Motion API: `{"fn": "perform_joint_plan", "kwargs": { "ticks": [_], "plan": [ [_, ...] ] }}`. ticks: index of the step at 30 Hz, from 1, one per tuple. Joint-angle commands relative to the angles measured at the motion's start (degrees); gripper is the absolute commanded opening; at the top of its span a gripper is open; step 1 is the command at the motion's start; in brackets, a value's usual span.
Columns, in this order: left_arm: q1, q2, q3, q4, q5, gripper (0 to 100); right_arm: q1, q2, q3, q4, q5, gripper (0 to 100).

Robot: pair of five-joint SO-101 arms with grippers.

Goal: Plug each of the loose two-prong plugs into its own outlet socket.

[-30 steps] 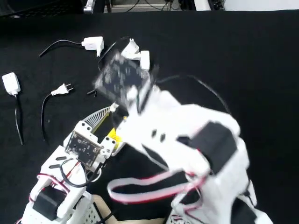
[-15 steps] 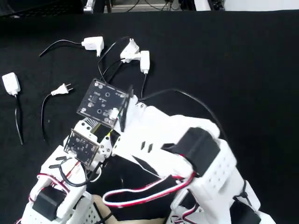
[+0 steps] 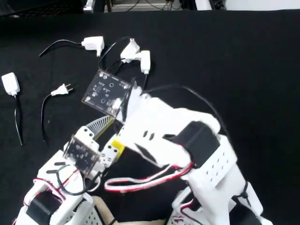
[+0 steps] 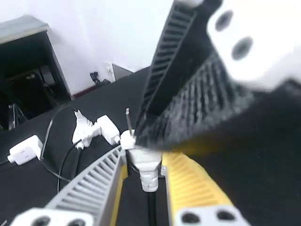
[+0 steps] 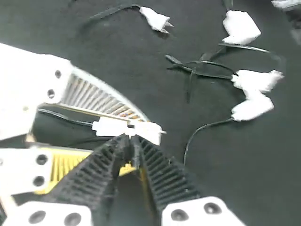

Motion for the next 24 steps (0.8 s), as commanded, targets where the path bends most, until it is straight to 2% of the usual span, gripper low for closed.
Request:
{"fn": "perform_joint_plan", "kwargs": {
  "ticks": [1, 8, 24],
  "plan": [
    [0.7, -0.6, -3.5, 1.0, 0.1, 3, 5.2, -1.3, 0.0, -1.8, 0.4, 1.2],
    [0.7, -0.7, -9.0, 6.0, 0.0, 3, 6.8, -1.3, 5.3, -6.3, 2.5, 1.2],
    [0.7, -0.7, -9.1, 6.0, 0.0, 3, 6.9, -1.3, 8.0, -8.8, 2.4, 1.2]
  ]
}}
